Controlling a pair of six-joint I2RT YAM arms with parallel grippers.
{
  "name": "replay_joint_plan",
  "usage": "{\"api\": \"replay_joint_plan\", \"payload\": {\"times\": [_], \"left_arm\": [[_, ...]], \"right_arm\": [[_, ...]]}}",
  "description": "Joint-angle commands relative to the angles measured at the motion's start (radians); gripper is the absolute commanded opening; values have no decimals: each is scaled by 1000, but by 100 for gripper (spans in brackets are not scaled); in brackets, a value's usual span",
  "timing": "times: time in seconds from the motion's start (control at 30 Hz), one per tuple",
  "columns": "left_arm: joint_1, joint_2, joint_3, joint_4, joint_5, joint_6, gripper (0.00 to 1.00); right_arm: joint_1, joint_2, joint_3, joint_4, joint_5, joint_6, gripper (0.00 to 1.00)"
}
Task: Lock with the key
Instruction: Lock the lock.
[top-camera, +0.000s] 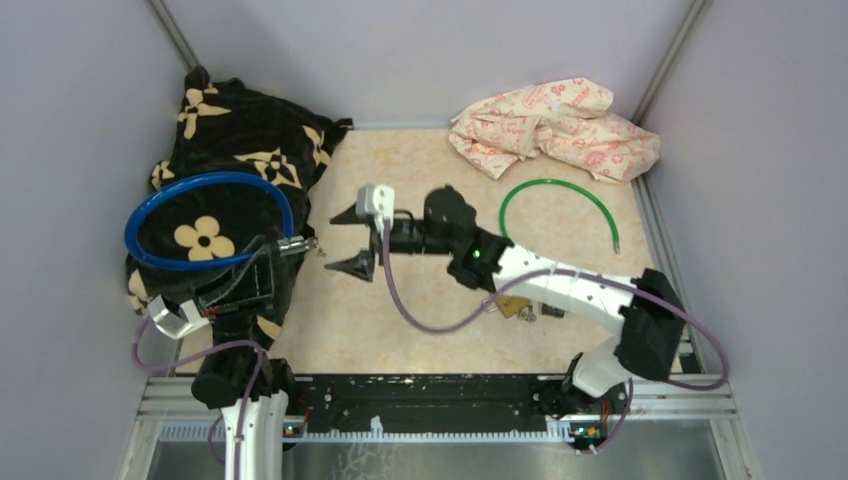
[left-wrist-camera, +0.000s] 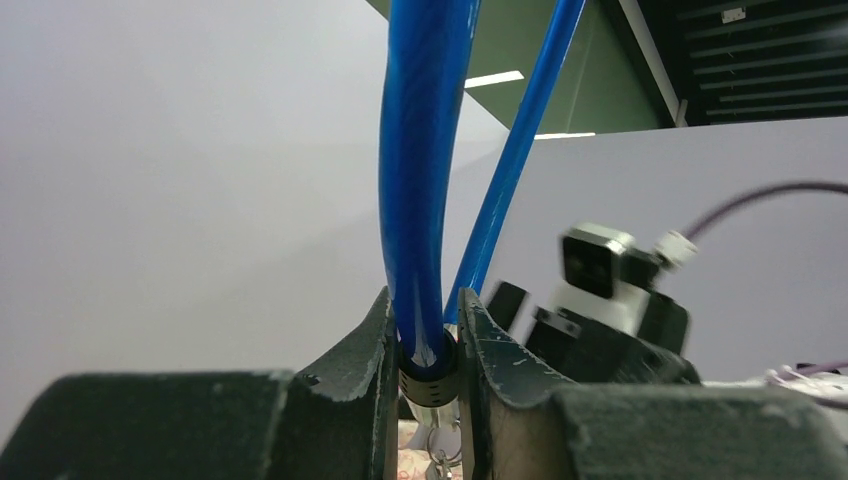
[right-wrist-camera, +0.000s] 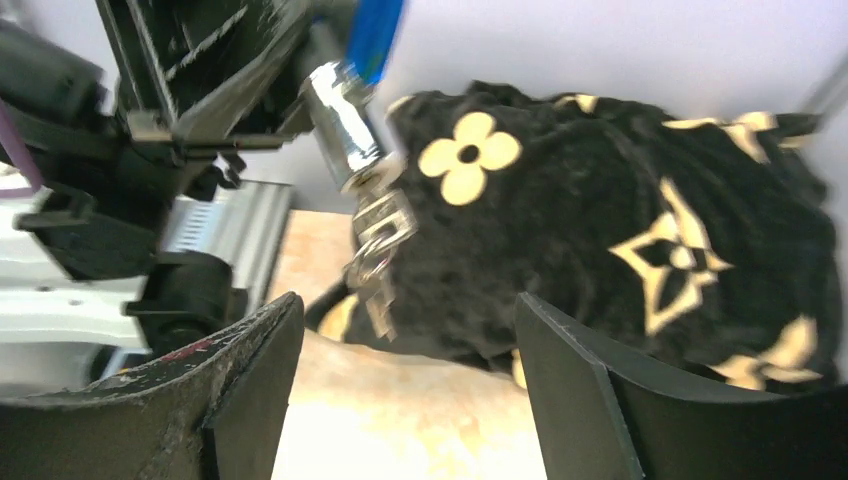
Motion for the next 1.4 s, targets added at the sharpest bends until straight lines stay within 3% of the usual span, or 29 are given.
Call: {"api": "replay_joint_plan", "payload": {"times": [0.0, 0.2, 0.4, 0.7, 1.2, 1.37], "left_arm": [[10, -9, 13, 52, -19, 2, 0], [16, 0, 15, 48, -18, -7, 0], [23, -1, 16, 47, -15, -9, 0], [25, -4, 11, 43, -17, -9, 0], [26, -4, 10, 44, -17, -9, 0], [26, -4, 10, 45, -19, -9, 0]], "right_arm": [[150, -206, -210, 322, 494, -320, 75], [263, -191, -274, 431, 710, -518, 64], [276, -125, -205, 406, 659, -558, 53], [277, -96, -164, 341, 556, -546, 45], [278, -42, -105, 265, 562, -578, 29], [279, -28, -85, 233, 573, -581, 28]]}}
